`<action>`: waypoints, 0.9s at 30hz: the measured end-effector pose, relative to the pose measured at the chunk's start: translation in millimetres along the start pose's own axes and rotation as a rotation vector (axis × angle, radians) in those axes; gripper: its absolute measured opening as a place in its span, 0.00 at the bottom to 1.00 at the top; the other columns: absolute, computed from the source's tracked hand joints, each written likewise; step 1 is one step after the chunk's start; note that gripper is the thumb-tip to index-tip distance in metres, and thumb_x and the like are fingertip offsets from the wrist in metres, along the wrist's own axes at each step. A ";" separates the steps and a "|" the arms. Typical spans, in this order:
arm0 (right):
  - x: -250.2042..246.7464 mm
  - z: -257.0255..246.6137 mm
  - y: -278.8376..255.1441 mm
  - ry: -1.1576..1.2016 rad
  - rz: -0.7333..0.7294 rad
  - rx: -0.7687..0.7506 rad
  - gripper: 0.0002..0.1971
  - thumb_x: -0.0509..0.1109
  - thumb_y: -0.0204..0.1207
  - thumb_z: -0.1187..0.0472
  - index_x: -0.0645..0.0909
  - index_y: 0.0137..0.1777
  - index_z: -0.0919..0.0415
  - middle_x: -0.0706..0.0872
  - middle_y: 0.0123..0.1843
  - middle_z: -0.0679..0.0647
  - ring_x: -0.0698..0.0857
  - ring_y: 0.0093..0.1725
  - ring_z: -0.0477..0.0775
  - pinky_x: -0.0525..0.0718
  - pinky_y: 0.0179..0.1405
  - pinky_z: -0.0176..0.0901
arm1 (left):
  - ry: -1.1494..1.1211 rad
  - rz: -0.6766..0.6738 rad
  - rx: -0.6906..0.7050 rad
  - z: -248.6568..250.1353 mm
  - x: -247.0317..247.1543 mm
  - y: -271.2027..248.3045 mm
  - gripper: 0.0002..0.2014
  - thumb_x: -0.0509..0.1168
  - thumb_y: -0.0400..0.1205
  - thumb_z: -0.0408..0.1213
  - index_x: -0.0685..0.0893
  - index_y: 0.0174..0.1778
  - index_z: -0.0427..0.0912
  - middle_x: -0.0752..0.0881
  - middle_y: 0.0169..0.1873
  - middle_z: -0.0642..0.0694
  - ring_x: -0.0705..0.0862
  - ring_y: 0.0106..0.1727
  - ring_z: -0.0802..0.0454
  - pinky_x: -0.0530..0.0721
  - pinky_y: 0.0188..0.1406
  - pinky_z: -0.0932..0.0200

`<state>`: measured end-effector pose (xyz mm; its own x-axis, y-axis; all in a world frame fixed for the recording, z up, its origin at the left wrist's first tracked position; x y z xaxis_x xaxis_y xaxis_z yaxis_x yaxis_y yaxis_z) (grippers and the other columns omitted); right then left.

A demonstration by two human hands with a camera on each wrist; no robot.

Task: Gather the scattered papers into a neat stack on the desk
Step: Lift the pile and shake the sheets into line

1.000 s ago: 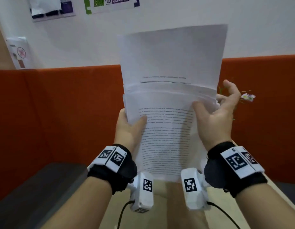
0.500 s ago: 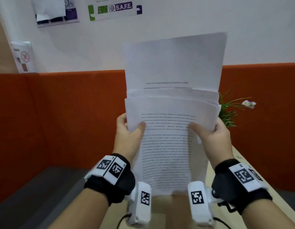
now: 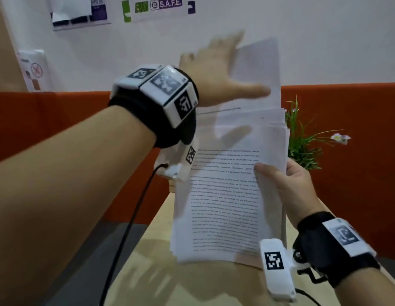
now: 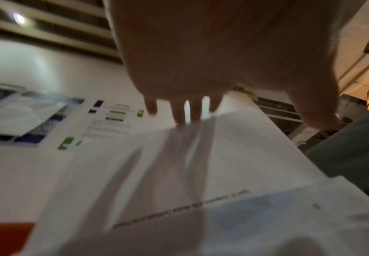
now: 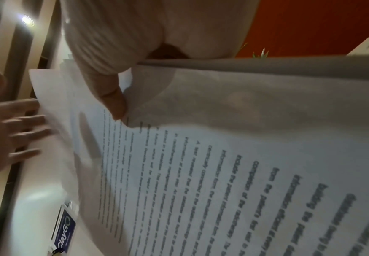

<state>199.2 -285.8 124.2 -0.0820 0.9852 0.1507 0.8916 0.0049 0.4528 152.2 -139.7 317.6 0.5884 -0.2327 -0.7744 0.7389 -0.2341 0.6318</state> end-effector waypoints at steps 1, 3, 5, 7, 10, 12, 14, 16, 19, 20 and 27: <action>0.0 0.0 -0.6 0.000 0.001 -0.004 0.07 0.74 0.73 0.65 0.87 0.48 0.54 0.94 0.43 0.54 0.91 0.40 0.54 0.90 0.39 0.48 | 0.015 -0.038 -0.007 -0.6 6.8 0.4 0.53 0.62 0.69 0.72 0.48 0.84 0.53 0.56 0.84 0.51 0.59 0.83 0.50 0.54 0.81 0.39; 1.5 -0.8 -2.0 0.011 -0.006 -0.007 0.07 0.74 0.73 0.65 0.88 0.47 0.54 0.94 0.42 0.53 0.91 0.38 0.53 0.90 0.36 0.45 | 0.028 0.035 -0.019 -4.7 4.5 1.3 0.53 0.63 0.68 0.71 0.47 0.84 0.52 0.58 0.83 0.49 0.60 0.83 0.49 0.54 0.80 0.39; 1.8 -3.3 -2.6 0.026 -0.008 -0.015 0.06 0.74 0.72 0.65 0.87 0.47 0.54 0.94 0.41 0.51 0.91 0.37 0.50 0.88 0.33 0.42 | 0.008 0.077 -0.054 -9.5 -1.5 4.1 0.53 0.63 0.68 0.71 0.48 0.84 0.52 0.59 0.82 0.48 0.61 0.82 0.47 0.54 0.79 0.39; 1.3 -3.6 -2.7 0.022 -0.010 -0.022 0.06 0.74 0.72 0.65 0.87 0.45 0.53 0.94 0.39 0.50 0.91 0.35 0.48 0.88 0.32 0.39 | 0.016 -0.019 -0.101 -15.5 5.4 7.9 0.53 0.63 0.67 0.72 0.49 0.84 0.52 0.59 0.83 0.49 0.62 0.82 0.47 0.55 0.78 0.40; 2.1 -3.3 -2.7 0.038 -0.014 -0.019 0.06 0.74 0.72 0.66 0.87 0.45 0.53 0.94 0.39 0.50 0.91 0.35 0.49 0.88 0.33 0.40 | -0.020 -0.054 -0.112 -13.5 -1.1 10.6 0.49 0.65 0.68 0.70 0.55 0.82 0.52 0.67 0.80 0.50 0.71 0.76 0.49 0.63 0.71 0.49; 2.4 -1.8 -2.8 0.050 -0.016 -0.016 0.06 0.74 0.72 0.66 0.87 0.46 0.54 0.94 0.41 0.52 0.91 0.37 0.51 0.88 0.34 0.42 | -0.063 -0.160 -0.109 -9.2 4.3 10.1 0.44 0.66 0.69 0.67 0.62 0.79 0.53 0.74 0.75 0.53 0.76 0.63 0.53 0.66 0.60 0.59; 4.1 -1.1 -3.1 0.056 -0.019 -0.010 0.06 0.74 0.73 0.66 0.88 0.46 0.55 0.94 0.42 0.53 0.91 0.38 0.52 0.89 0.35 0.43 | -0.069 -0.159 -0.087 -3.2 2.8 9.6 0.43 0.67 0.70 0.66 0.63 0.79 0.55 0.77 0.70 0.55 0.75 0.59 0.56 0.67 0.60 0.60; 4.6 -0.8 -3.0 0.058 -0.014 -0.009 0.06 0.74 0.72 0.66 0.88 0.46 0.55 0.93 0.41 0.53 0.91 0.38 0.52 0.90 0.37 0.45 | -0.063 -0.209 -0.062 4.6 9.8 6.4 0.44 0.67 0.69 0.67 0.62 0.80 0.55 0.77 0.66 0.58 0.76 0.64 0.56 0.68 0.64 0.58; 6.3 -0.9 -4.0 0.057 -0.018 -0.008 0.06 0.74 0.72 0.66 0.88 0.46 0.54 0.93 0.41 0.54 0.90 0.37 0.53 0.89 0.36 0.45 | -0.066 -0.245 -0.006 16.8 22.0 1.2 0.45 0.67 0.69 0.67 0.61 0.80 0.56 0.74 0.75 0.55 0.75 0.72 0.52 0.67 0.66 0.56; 6.5 -1.5 -4.6 0.061 -0.017 -0.007 0.06 0.74 0.72 0.66 0.88 0.46 0.55 0.93 0.41 0.54 0.90 0.37 0.53 0.89 0.35 0.45 | -0.063 -0.239 0.013 20.8 23.4 -0.1 0.45 0.67 0.69 0.68 0.60 0.80 0.57 0.72 0.76 0.55 0.74 0.73 0.52 0.66 0.69 0.54; 3.8 -6.3 -7.0 0.058 -0.014 -0.021 0.07 0.74 0.72 0.66 0.88 0.46 0.54 0.94 0.38 0.50 0.91 0.35 0.47 0.88 0.32 0.39 | -0.137 0.000 -0.002 8.9 -5.1 5.5 0.41 0.68 0.69 0.66 0.66 0.77 0.55 0.80 0.59 0.54 0.80 0.57 0.52 0.76 0.61 0.56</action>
<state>189.8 -283.3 127.2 -0.1206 0.9735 0.1943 0.8805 0.0145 0.4738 150.4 -148.2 325.3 0.5382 -0.3596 -0.7623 0.7396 -0.2322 0.6317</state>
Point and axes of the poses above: each hand's wrist, its own y-axis towards the middle knuckle, its own x-axis out of the palm, z = x × y, the point moved 10 cm from there along y, towards the middle knuckle
